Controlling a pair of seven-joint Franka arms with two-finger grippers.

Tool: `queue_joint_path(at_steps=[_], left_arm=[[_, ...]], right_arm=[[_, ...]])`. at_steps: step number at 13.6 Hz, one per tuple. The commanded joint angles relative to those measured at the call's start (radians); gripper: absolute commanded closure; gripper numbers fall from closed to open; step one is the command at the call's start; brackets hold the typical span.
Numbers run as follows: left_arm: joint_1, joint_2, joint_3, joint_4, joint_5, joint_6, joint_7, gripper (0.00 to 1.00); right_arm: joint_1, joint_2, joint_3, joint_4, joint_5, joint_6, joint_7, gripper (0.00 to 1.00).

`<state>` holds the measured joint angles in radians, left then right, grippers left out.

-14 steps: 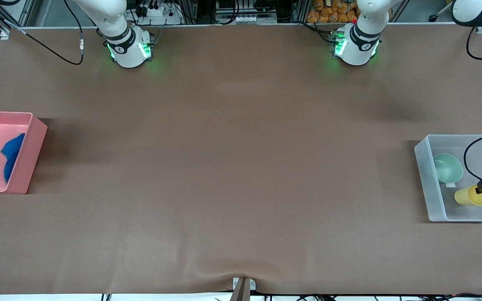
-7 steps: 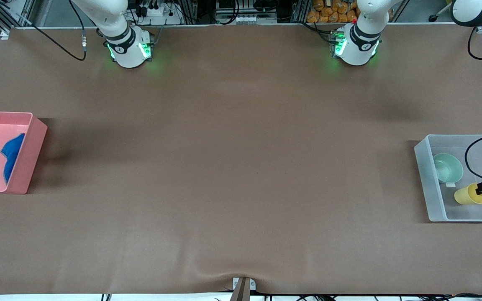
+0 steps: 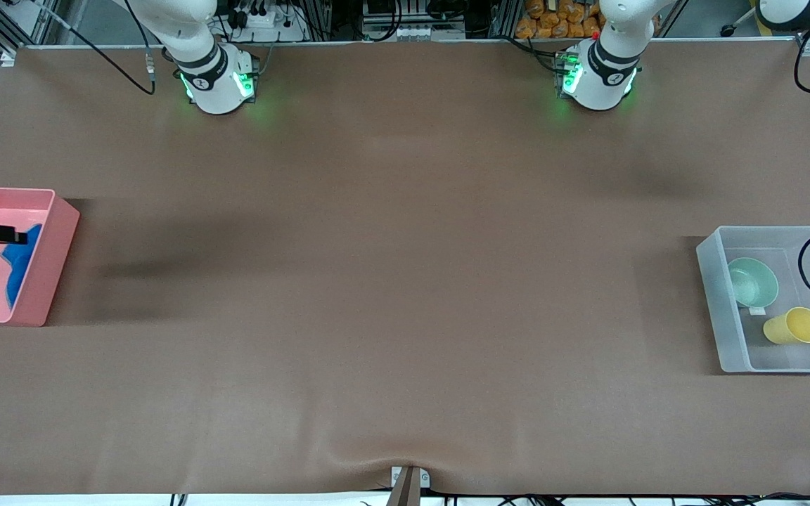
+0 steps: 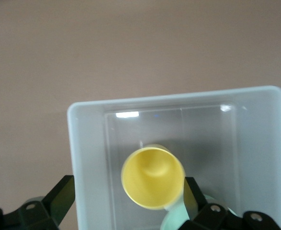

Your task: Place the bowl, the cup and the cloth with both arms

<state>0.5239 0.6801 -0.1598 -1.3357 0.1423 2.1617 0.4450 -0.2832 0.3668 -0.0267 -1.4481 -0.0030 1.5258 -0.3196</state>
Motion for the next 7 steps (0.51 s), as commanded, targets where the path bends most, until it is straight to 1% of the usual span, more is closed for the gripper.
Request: queue_joint_path(at_steps=[1,3,4,6,7], left_arm=[[-0.056,-0.094,0.008,-0.034,0.013,-0.118,-0.005,0.0],[-0.126,-0.123,0.034,-0.034,0.008,-0.195,-0.078,0.0],[-0.183,-0.135,0.07,-0.034,0.008,-0.221,-0.112,0.0],[-0.325,-0.158,0.178,-0.034,0.003,-0.275,-0.17,0.0],[-0.388,-0.168,0.224,-0.034,-0.021,-0.296,-0.189,0.0]], right_arm=[[0.088,-0.077,-0.01,-0.055,0.017,-0.018,0.144,0.0],[0.151,-0.107,-0.01,-0.08,0.017,-0.019,0.233,0.0],[0.183,-0.117,-0.01,-0.08,0.017,-0.029,0.284,0.0],[0.226,-0.137,-0.01,-0.081,0.017,-0.045,0.359,0.0],[0.239,-0.152,-0.01,-0.089,0.017,-0.043,0.369,0.0]])
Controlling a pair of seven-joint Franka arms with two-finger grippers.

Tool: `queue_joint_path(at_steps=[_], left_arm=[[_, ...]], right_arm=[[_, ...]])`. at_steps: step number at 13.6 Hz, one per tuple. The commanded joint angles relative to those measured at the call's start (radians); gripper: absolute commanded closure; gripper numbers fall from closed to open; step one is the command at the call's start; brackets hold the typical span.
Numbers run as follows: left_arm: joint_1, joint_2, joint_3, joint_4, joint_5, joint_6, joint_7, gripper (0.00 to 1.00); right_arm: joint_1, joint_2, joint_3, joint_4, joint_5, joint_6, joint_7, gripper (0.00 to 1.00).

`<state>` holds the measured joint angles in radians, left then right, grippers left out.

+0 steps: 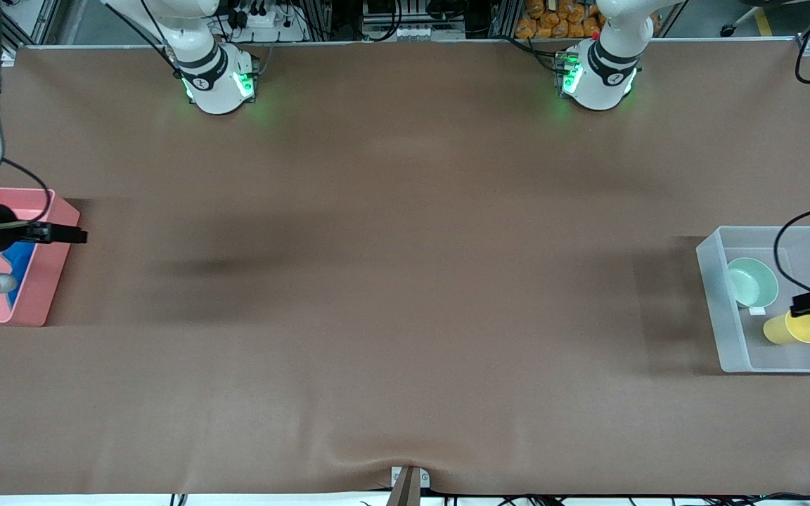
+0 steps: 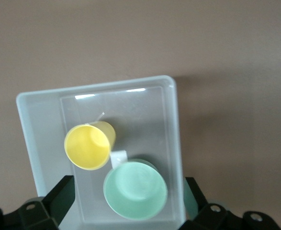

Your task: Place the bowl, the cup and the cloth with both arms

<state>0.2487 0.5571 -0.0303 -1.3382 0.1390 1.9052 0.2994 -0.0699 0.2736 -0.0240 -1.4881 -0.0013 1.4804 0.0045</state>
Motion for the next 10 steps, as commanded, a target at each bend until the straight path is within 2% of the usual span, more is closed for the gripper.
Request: queue_joint_path(at_steps=[1,3,7,10], left_arm=[[-0.164,-0.057,0.134,-0.032,-0.065,-0.057,-0.058,0.0],[-0.239,-0.081,0.197,-0.035,-0.114,-0.081,-0.075,0.0],[-0.304,-0.15,0.204,-0.042,-0.131,-0.129,-0.175,0.0],[-0.327,-0.244,0.208,-0.108,-0.131,-0.184,-0.174,0.0]], right_arm=[[0.021,-0.077,-0.013,-0.063,0.023,0.009,0.045,0.0],[0.024,-0.143,-0.016,-0.098,0.049,0.015,0.045,0.0],[0.05,-0.249,-0.014,-0.096,0.052,-0.002,0.045,0.0],[0.053,-0.298,-0.013,-0.086,0.05,-0.034,0.043,0.0]])
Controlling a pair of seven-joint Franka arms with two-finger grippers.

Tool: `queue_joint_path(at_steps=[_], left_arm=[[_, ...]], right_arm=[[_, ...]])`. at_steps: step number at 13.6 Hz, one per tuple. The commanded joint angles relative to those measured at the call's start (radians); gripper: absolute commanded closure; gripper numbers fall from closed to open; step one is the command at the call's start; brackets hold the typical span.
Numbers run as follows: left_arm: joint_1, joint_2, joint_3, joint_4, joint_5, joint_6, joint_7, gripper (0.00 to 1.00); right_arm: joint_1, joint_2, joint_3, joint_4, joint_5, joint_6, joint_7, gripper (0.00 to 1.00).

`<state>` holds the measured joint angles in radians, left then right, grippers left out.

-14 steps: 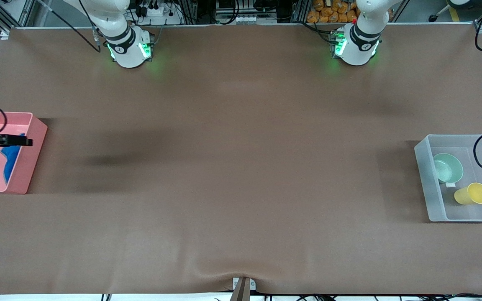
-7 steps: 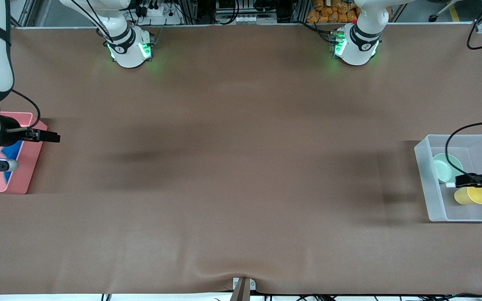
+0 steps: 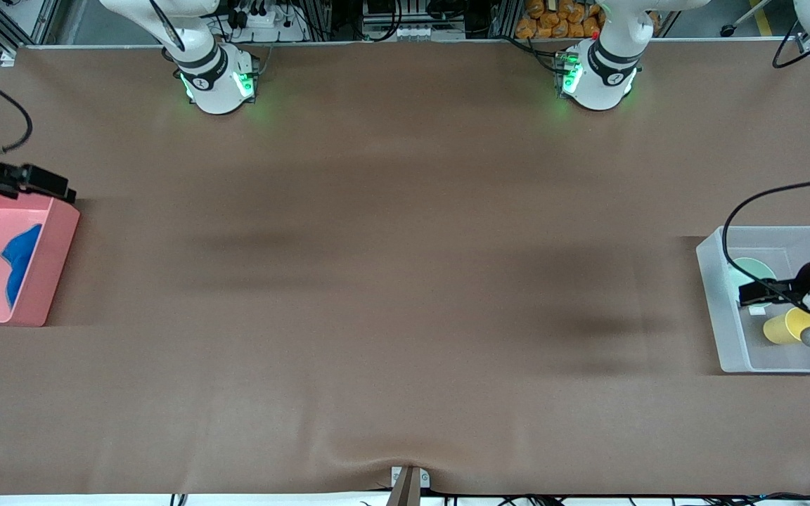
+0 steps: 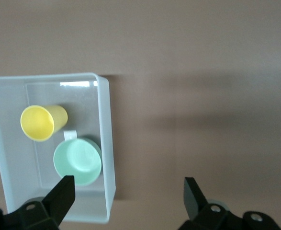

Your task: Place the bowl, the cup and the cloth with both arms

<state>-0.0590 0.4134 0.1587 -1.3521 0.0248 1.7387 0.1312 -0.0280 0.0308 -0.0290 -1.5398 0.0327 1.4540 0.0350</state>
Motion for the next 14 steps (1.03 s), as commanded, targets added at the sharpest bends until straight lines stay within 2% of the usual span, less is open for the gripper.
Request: queue_joint_path(at_steps=[1,7,12,14], left_arm=[[-0.025,-0.152,0.019,-0.135,-0.017,-0.018,-0.004,0.0],[-0.068,-0.439,0.016,-0.418,-0.016,-0.007,-0.001,0.0],[-0.09,-0.49,0.015,-0.421,-0.017,-0.002,-0.035,0.0],[-0.079,-0.452,0.018,-0.388,-0.014,-0.002,-0.018,0.0]], right_arm=[[0.007,-0.071,-0.008,-0.039,0.019,-0.024,0.019,0.0],[-0.001,-0.101,-0.017,-0.036,0.016,-0.067,0.056,0.0],[0.005,-0.1,-0.014,-0.036,0.012,-0.038,0.008,0.0],[0.005,-0.098,-0.014,-0.039,0.01,-0.04,0.008,0.0]])
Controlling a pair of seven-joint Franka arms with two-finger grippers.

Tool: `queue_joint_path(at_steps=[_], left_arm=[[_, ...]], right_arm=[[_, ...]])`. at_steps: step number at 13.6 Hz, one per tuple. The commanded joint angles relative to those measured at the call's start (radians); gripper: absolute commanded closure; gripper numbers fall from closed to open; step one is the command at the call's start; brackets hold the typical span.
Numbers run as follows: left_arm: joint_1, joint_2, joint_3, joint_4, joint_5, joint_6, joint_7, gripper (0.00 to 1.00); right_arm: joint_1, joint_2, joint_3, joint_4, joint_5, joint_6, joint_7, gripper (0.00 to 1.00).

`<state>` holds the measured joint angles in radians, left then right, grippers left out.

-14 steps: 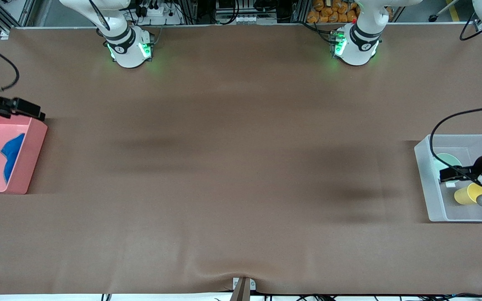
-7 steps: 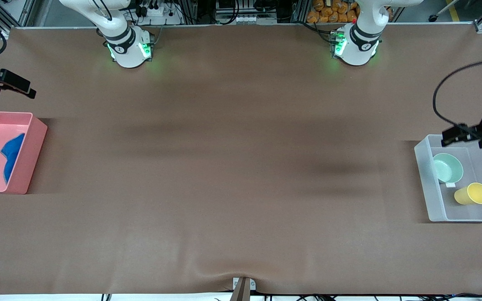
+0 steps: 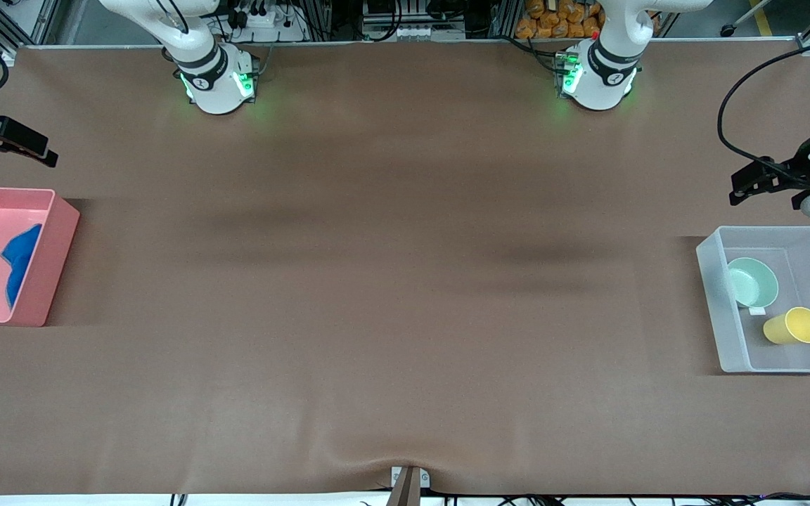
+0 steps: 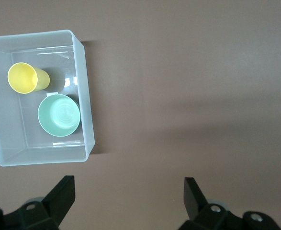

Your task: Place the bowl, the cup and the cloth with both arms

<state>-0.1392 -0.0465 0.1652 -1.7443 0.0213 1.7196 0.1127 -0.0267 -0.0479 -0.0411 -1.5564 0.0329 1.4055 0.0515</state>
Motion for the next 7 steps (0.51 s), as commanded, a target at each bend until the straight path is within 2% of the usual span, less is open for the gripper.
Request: queue_joint_path(at_steps=[1,3,7], left_arm=[[0.003,0.04,0.011,0.056,-0.007,0.017,-0.004,0.0],[0.001,0.092,0.01,0.153,-0.007,-0.009,-0.001,0.0],[0.003,0.086,0.004,0.172,0.0,-0.014,0.028,0.0]], right_arm=[[-0.002,-0.02,-0.002,-0.022,0.01,0.007,-0.009,0.0],[-0.015,-0.018,-0.005,-0.022,0.009,0.004,-0.009,0.0],[-0.039,-0.017,-0.005,-0.025,0.009,-0.002,-0.009,0.0]])
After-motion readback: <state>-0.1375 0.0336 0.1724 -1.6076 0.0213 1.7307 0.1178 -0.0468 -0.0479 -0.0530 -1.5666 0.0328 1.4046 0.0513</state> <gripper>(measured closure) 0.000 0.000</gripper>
